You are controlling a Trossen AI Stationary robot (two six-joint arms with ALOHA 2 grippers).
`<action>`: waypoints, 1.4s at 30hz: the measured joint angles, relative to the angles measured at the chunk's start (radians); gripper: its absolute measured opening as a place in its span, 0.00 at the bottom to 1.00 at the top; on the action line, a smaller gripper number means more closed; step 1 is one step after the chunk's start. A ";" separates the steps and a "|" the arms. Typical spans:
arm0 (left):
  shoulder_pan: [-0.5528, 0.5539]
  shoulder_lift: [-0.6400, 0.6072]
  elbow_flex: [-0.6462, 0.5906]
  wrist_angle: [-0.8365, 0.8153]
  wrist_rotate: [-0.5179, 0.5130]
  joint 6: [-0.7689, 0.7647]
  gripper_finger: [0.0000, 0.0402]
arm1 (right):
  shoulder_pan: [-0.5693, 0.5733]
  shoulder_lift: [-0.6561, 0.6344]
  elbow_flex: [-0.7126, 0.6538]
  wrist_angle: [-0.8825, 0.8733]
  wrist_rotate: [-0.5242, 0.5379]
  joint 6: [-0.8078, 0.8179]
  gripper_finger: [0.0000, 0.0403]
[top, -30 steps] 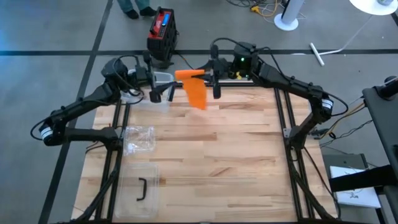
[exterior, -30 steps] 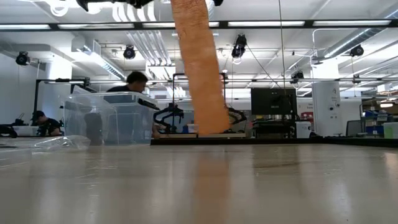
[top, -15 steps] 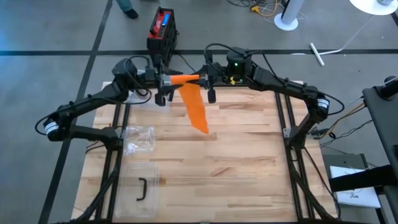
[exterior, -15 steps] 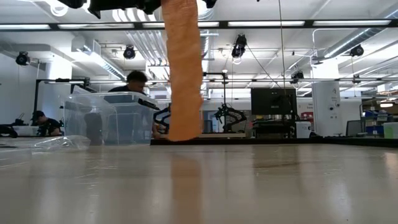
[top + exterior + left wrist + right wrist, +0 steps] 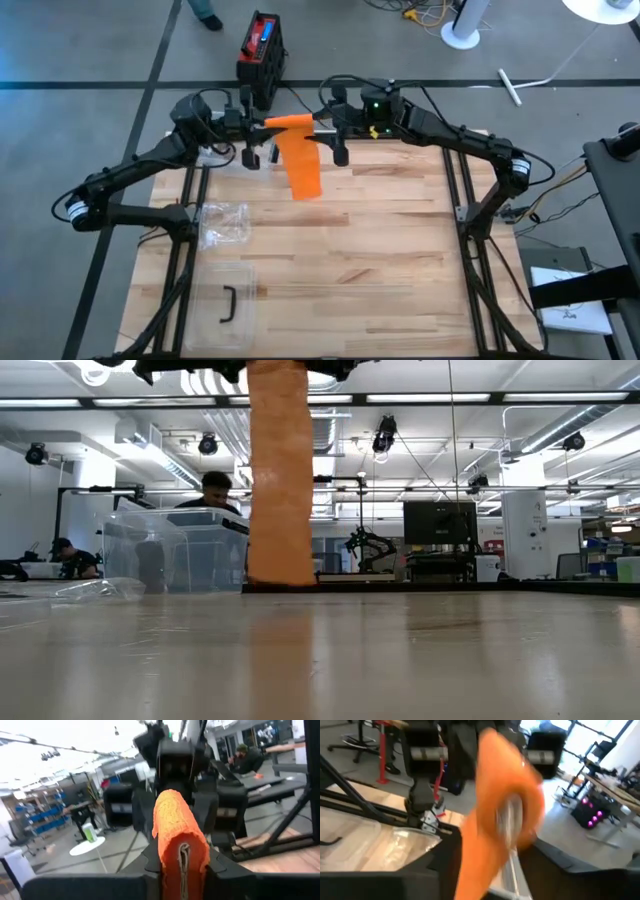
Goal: Roll bandage
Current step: Roll the orange bandage
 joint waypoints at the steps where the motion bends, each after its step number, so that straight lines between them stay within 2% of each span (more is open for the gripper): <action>1: 0.000 -0.003 0.000 0.007 0.000 -0.007 0.11 | -0.001 0.000 0.000 -0.001 0.003 0.001 0.47; 5: 0.001 0.001 0.001 0.006 0.000 -0.013 0.08 | 0.002 0.022 0.000 0.025 0.020 0.001 0.56; 8: 0.003 0.000 0.000 0.010 0.003 -0.013 0.08 | 0.004 0.045 -0.002 0.044 0.020 0.000 0.51; 11: 0.003 0.000 0.000 0.005 0.029 -0.014 0.08 | 0.002 0.059 -0.002 0.068 0.024 -0.008 0.35; 14: 0.003 -0.001 0.000 0.002 0.058 -0.027 0.09 | 0.001 0.062 -0.002 0.079 0.028 -0.046 0.09; 16: 0.002 -0.002 -0.001 -0.006 0.062 -0.031 0.09 | 0.001 0.056 -0.002 0.090 0.029 -0.067 0.04; 18: 0.003 -0.003 -0.001 -0.009 0.083 -0.032 0.09 | 0.001 0.044 -0.002 0.094 0.037 -0.079 0.03; 23: 0.003 -0.012 -0.002 0.005 0.180 -0.048 0.09 | -0.007 0.038 -0.007 0.053 0.166 -0.119 0.01; 34: 0.004 0.004 -0.005 0.051 0.217 -0.120 0.09 | 0.014 0.059 -0.099 0.079 0.169 -0.003 0.00; 42: 0.002 0.005 -0.004 0.056 0.222 -0.124 0.09 | 0.045 0.040 -0.063 0.078 0.190 -0.024 0.03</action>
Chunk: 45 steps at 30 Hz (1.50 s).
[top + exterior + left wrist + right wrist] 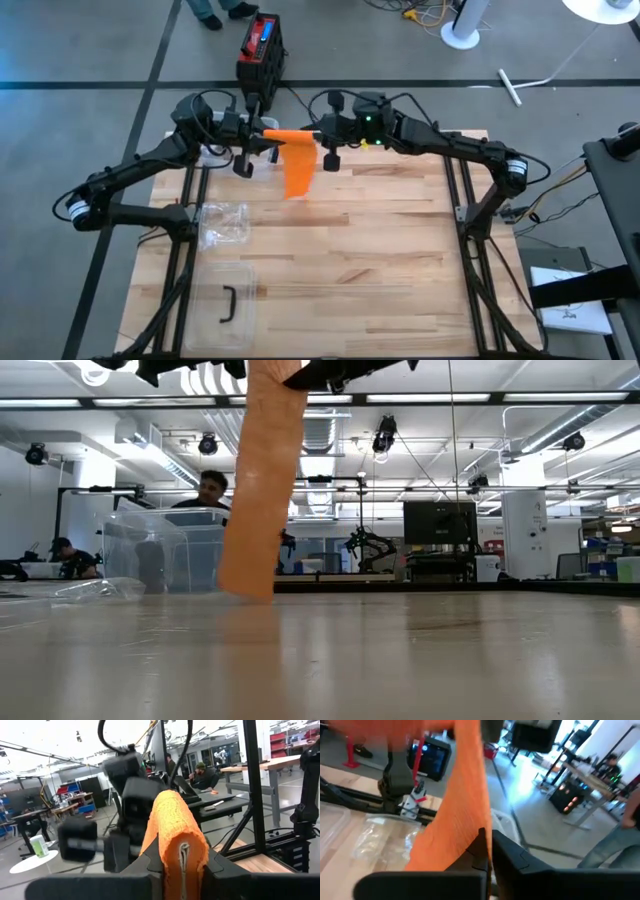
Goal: Roll bandage
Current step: Roll the orange bandage
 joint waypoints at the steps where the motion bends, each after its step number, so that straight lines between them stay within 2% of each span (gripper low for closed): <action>1: 0.000 0.000 -0.001 -0.001 -0.002 0.005 0.09 | 0.000 -0.009 0.004 0.001 0.001 -0.011 0.04; 5: 0.007 -0.005 -0.001 -0.012 -0.023 0.026 0.09 | -0.001 -0.042 0.015 -0.022 -0.002 -0.027 0.18; 15: 0.087 -0.027 0.001 -0.046 -0.033 0.065 0.09 | 0.014 -0.117 0.015 -0.062 -0.013 -0.044 0.64; 20: 0.104 -0.027 0.001 -0.123 -0.035 0.169 0.09 | 0.018 -0.109 0.014 -0.002 -0.015 -0.019 0.78; 23: 0.106 -0.028 0.010 -0.204 -0.042 0.211 0.10 | 0.017 -0.108 -0.005 0.050 -0.014 0.004 0.81; 28: 0.106 -0.017 0.120 -0.451 -0.162 0.214 0.09 | 0.014 -0.108 -0.048 0.130 -0.018 0.059 0.80; 33: 0.106 0.001 0.206 -0.618 -0.177 0.213 0.10 | 0.005 -0.108 -0.100 0.171 -0.015 0.067 0.77; 40: 0.105 0.022 0.284 -0.687 -0.193 0.164 0.09 | 0.005 -0.107 -0.164 0.290 -0.021 0.078 0.76; 45: 0.099 0.041 0.321 -0.712 -0.191 0.164 0.09 | -0.001 -0.097 -0.174 0.365 -0.065 0.079 0.76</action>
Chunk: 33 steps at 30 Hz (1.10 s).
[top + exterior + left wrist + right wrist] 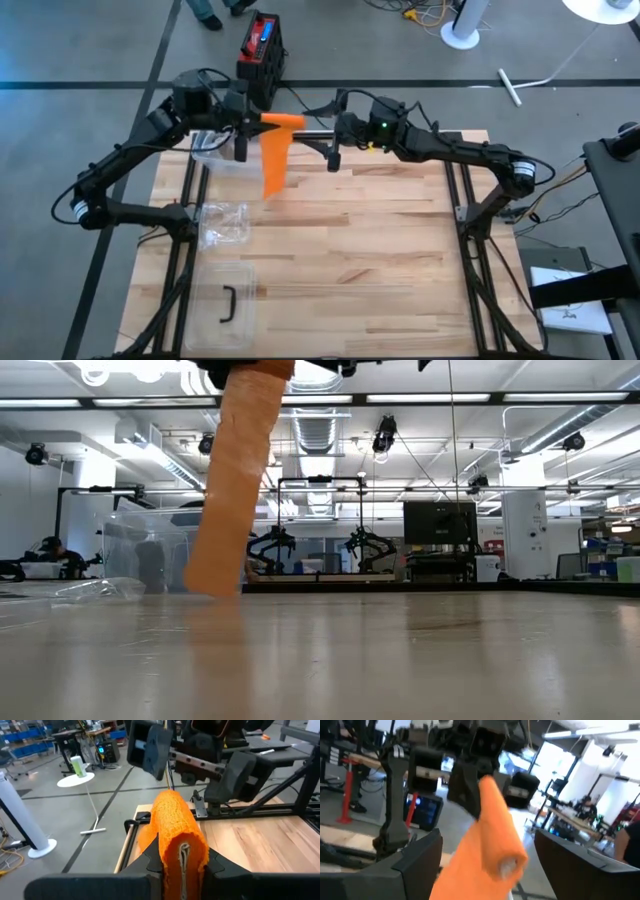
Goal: Roll bandage
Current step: Roll the orange bandage
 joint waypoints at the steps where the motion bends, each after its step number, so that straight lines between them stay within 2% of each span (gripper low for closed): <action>1: -0.004 0.005 0.005 -0.003 0.000 0.006 0.09 | 0.000 0.006 0.000 0.019 -0.002 0.006 0.76; 10: -0.036 0.021 0.045 -0.048 0.001 0.087 0.10 | -0.019 0.078 0.000 0.151 -0.046 0.059 0.65; 22: -0.040 0.019 0.045 -0.036 0.007 0.150 0.10 | -0.024 0.080 0.000 0.169 -0.050 0.009 0.28; 28: -0.042 0.026 0.045 -0.028 0.015 0.150 0.10 | -0.024 0.083 0.000 0.165 -0.050 -0.048 0.15; 33: -0.047 0.008 0.044 -0.045 -0.080 0.131 0.17 | -0.024 0.065 0.000 0.135 -0.045 -0.166 0.08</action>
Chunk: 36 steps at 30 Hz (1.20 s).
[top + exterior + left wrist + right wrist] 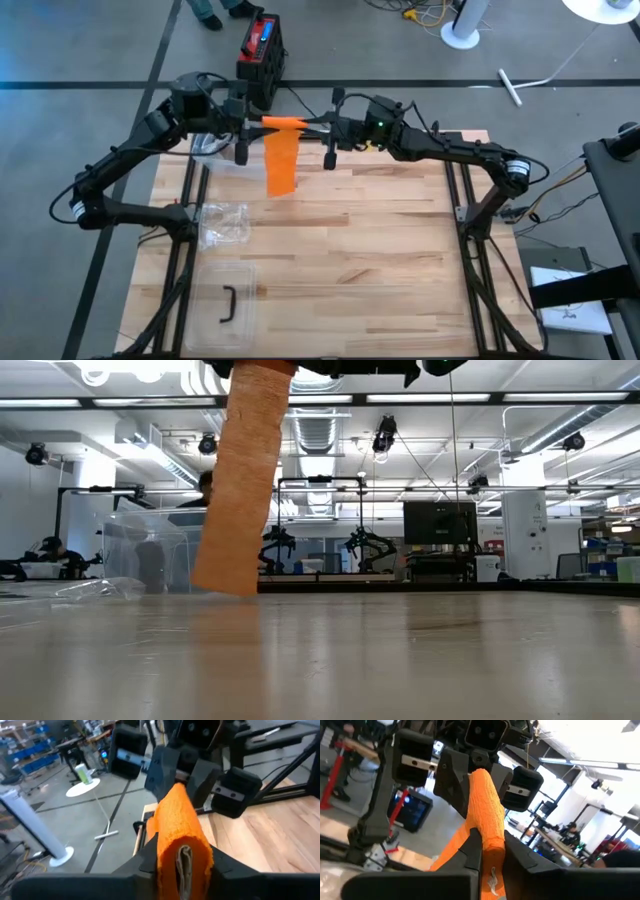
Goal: Roll bandage
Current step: Roll the orange bandage
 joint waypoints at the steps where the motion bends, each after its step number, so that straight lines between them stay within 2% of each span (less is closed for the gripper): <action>1: 0.000 -0.005 0.000 -0.014 -0.013 0.001 0.20 | 0.001 -0.007 0.000 -0.010 0.000 -0.022 0.08; 10: 0.003 -0.046 0.000 -0.079 -0.045 0.024 0.47 | 0.001 -0.086 0.001 -0.086 -0.010 -0.135 0.09; 14: 0.005 -0.031 -0.001 -0.072 -0.048 0.003 0.56 | 0.001 -0.114 0.001 -0.111 -0.092 -0.154 0.08; 20: 0.005 0.036 -0.002 -0.041 0.084 -0.046 0.69 | 0.005 -0.143 0.001 -0.149 -0.132 -0.254 0.09; 25: 0.003 0.078 0.015 0.009 0.164 -0.053 0.77 | 0.002 -0.151 0.001 -0.149 -0.105 -0.157 0.08; 28: 0.000 0.085 0.020 0.071 0.167 -0.062 0.77 | -0.012 -0.152 0.001 -0.171 -0.088 -0.050 0.09; 30: -0.002 0.092 0.020 0.107 0.167 -0.077 0.73 | -0.017 -0.152 0.001 -0.187 -0.086 0.024 0.09; 33: -0.006 0.114 0.018 0.132 0.165 -0.079 0.60 | -0.019 -0.152 0.001 -0.208 -0.088 0.104 0.09; 36: -0.020 0.139 0.018 0.156 0.165 -0.069 0.40 | -0.020 -0.151 0.001 -0.213 -0.127 0.165 0.09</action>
